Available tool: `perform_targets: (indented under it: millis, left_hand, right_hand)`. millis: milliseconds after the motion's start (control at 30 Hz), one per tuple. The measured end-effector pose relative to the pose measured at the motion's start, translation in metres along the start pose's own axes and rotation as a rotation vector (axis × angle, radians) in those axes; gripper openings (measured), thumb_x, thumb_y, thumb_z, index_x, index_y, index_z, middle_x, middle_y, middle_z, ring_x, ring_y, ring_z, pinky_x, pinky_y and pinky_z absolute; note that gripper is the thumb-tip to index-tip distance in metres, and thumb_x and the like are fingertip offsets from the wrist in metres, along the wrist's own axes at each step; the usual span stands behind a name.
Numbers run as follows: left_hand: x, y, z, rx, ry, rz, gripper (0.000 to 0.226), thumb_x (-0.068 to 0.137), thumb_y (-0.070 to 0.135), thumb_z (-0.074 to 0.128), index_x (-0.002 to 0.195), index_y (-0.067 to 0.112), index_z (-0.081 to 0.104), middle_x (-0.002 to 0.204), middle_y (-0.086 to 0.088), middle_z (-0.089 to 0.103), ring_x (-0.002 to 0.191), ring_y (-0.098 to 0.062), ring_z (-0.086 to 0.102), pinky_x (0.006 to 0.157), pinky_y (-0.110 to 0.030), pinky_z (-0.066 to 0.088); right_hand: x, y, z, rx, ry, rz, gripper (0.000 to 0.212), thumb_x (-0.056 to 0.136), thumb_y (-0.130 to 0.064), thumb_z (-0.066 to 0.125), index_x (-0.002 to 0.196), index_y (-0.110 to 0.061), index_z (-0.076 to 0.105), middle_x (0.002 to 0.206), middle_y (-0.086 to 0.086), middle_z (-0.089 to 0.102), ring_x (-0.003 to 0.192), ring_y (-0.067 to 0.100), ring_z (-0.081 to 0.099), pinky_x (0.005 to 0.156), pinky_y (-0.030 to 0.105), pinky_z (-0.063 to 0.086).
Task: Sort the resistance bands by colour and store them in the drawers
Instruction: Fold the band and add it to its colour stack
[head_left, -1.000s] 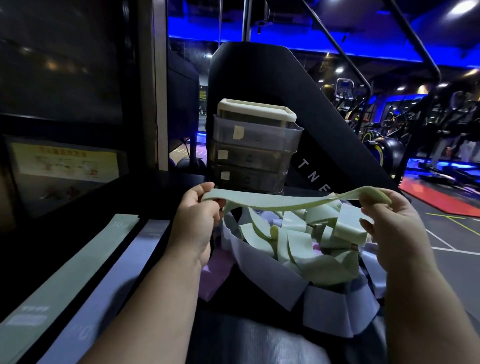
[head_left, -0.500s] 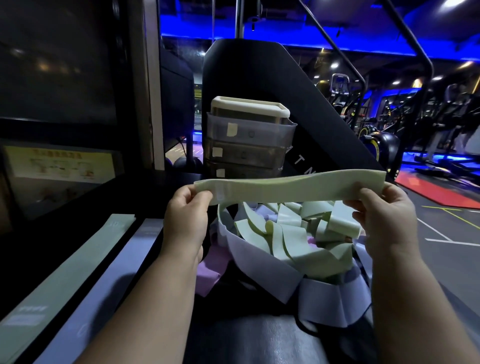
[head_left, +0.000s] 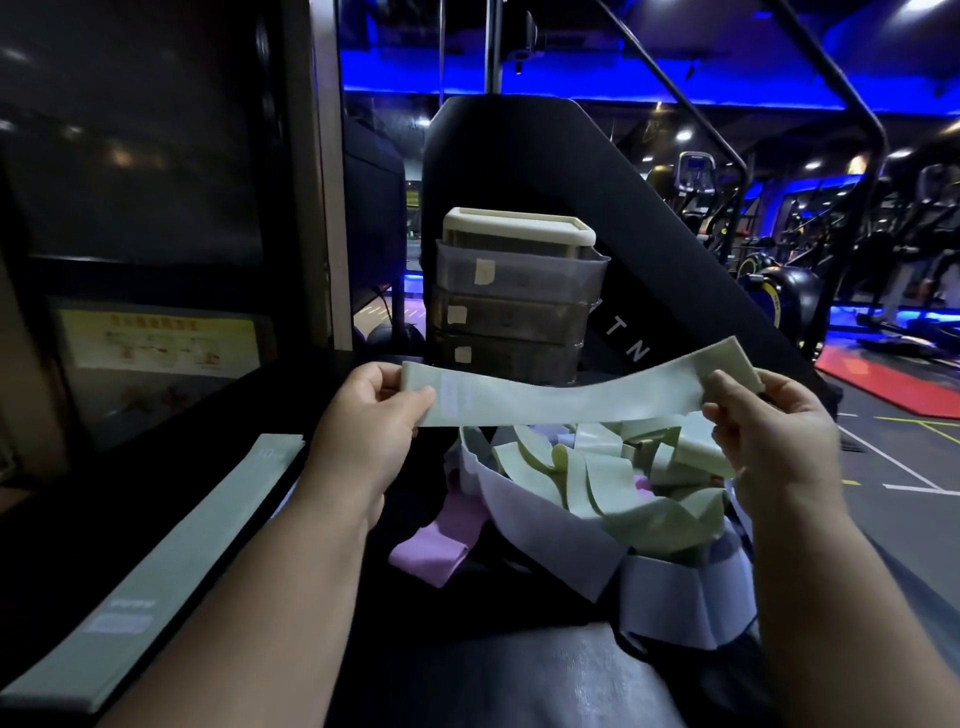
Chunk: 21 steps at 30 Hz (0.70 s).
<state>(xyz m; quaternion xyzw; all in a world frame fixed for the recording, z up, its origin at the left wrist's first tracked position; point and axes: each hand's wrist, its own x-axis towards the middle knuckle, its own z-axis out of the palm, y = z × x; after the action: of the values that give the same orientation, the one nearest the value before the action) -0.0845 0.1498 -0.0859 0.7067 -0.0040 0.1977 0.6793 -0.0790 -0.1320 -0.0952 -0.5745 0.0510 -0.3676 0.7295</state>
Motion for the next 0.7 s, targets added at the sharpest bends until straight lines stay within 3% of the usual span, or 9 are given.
perform_targets:
  millis: [100, 167, 233, 333, 433, 533, 633, 700]
  left_hand:
    - [-0.008, 0.000, -0.027, 0.055, -0.067, -0.012, 0.006, 0.093, 0.011, 0.059, 0.091, 0.017, 0.062, 0.084, -0.003, 0.065, 0.068, -0.013, 0.056, 0.062, -0.024, 0.044]
    - [-0.016, -0.004, -0.044, 0.100, -0.087, -0.021, 0.008, 0.093, 0.010, 0.058, 0.089, 0.016, 0.062, 0.078, 0.000, 0.063, 0.067, -0.012, 0.055, 0.059, -0.023, 0.041]
    - [-0.024, -0.009, -0.063, 0.130, -0.100, -0.039, 0.008, 0.090, 0.010, 0.060, 0.084, 0.015, 0.062, 0.072, 0.003, 0.060, 0.066, -0.012, 0.052, 0.059, -0.024, 0.040]
    - [-0.033, -0.020, -0.093, 0.136, -0.108, -0.087, 0.015, 0.072, 0.023, 0.066, 0.078, 0.010, 0.061, 0.067, 0.002, 0.057, 0.066, -0.014, 0.049, 0.063, -0.027, 0.041]
    - [-0.040, -0.027, -0.119, 0.150, -0.117, -0.112, 0.034, 0.059, 0.031, 0.061, 0.081, 0.006, 0.061, 0.072, -0.004, 0.058, 0.067, -0.018, 0.049, 0.064, -0.032, 0.041]
    - [-0.045, -0.031, -0.141, 0.199, -0.134, -0.115, 0.041, 0.048, 0.043, 0.063, 0.078, 0.015, 0.063, 0.070, -0.005, 0.059, 0.067, -0.020, 0.051, 0.066, -0.039, 0.042]
    - [-0.045, -0.036, -0.157, 0.275, -0.114, -0.085, 0.032, 0.052, 0.042, 0.064, 0.081, 0.030, 0.063, 0.063, 0.003, 0.061, 0.064, -0.019, 0.053, 0.067, -0.042, 0.043]
    - [-0.044, -0.039, -0.165, 0.345, -0.088, -0.058, 0.019, 0.066, 0.031, 0.067, 0.083, 0.032, 0.059, 0.059, 0.005, 0.059, 0.059, -0.016, 0.051, 0.063, -0.038, 0.043]
  right_hand:
    - [-0.011, -0.005, 0.011, 0.033, -0.082, 0.048, 0.021, 0.090, -0.014, 0.067, 0.110, -0.010, 0.062, 0.076, 0.000, 0.063, 0.058, 0.000, 0.062, 0.053, 0.013, 0.046]
    - [-0.018, -0.009, 0.019, 0.050, -0.141, 0.083, 0.012, 0.091, -0.008, 0.062, 0.102, -0.012, 0.064, 0.070, -0.001, 0.064, 0.057, 0.001, 0.062, 0.051, 0.012, 0.046]
    - [-0.026, -0.012, 0.027, 0.062, -0.194, 0.117, 0.018, 0.092, 0.001, 0.054, 0.095, -0.013, 0.064, 0.067, 0.002, 0.066, 0.055, 0.003, 0.062, 0.050, 0.012, 0.046]
    - [-0.039, -0.011, 0.041, 0.012, -0.292, 0.076, 0.026, 0.091, 0.007, 0.049, 0.106, -0.009, 0.062, 0.078, 0.011, 0.064, 0.055, 0.003, 0.060, 0.050, 0.012, 0.045]
    - [-0.050, -0.004, 0.054, -0.097, -0.296, 0.001, 0.034, 0.089, 0.002, 0.059, 0.115, -0.020, 0.055, 0.082, 0.005, 0.065, 0.055, 0.002, 0.060, 0.049, 0.013, 0.044]
    - [-0.060, 0.004, 0.070, -0.229, -0.278, -0.095, 0.041, 0.087, -0.005, 0.067, 0.100, -0.038, 0.048, 0.083, 0.000, 0.063, 0.067, 0.008, 0.061, 0.060, 0.020, 0.048]
    - [-0.068, 0.012, 0.088, -0.203, -0.313, -0.111, 0.038, 0.090, -0.001, 0.063, 0.090, -0.034, 0.045, 0.080, 0.003, 0.062, 0.061, 0.005, 0.063, 0.059, 0.021, 0.053]
    - [-0.071, 0.016, 0.102, -0.199, -0.337, -0.102, 0.033, 0.092, 0.003, 0.058, 0.086, -0.028, 0.048, 0.075, 0.006, 0.061, 0.055, 0.004, 0.062, 0.055, 0.019, 0.052]
